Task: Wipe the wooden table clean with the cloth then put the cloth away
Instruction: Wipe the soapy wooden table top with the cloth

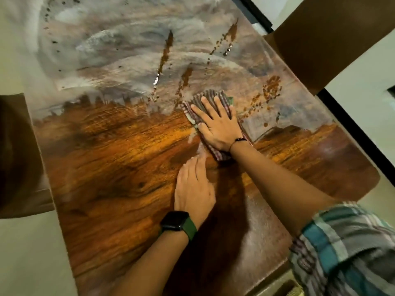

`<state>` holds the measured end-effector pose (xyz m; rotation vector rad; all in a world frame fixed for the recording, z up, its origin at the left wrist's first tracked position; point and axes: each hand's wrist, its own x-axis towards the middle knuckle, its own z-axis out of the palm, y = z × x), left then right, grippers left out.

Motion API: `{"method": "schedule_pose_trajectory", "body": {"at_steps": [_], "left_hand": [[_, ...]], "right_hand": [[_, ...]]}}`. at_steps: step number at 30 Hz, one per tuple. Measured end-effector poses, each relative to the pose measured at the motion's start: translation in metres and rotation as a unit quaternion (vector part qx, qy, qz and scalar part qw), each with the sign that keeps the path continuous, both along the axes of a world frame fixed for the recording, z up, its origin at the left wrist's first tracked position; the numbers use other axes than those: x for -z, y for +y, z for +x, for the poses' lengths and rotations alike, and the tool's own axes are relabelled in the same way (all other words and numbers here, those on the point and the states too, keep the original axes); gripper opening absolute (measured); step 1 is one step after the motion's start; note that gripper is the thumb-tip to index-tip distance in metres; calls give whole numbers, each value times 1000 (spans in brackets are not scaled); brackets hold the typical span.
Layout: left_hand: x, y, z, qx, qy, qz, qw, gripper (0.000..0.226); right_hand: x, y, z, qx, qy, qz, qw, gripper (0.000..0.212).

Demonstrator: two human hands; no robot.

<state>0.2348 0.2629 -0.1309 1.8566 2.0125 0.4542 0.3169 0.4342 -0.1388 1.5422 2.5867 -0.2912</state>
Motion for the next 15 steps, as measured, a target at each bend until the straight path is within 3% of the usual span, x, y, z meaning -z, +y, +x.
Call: {"method": "schedule_pose_trajectory", "body": {"at_steps": [3, 8, 12, 15], "left_hand": [[-1, 19, -32, -80, -2, 16, 997, 52], [4, 53, -56, -148, -100, 25, 984, 63], [1, 51, -55, -175, -193, 65, 963, 64], [4, 49, -55, -167, -206, 89, 960, 68]], "right_hand": [[-1, -51, 13, -54, 17, 34, 998, 55], [-3, -163, 38, -113, 19, 36, 993, 58], [-3, -128, 21, -113, 23, 24, 993, 59], [0, -57, -28, -92, 10, 22, 995, 58]]}}
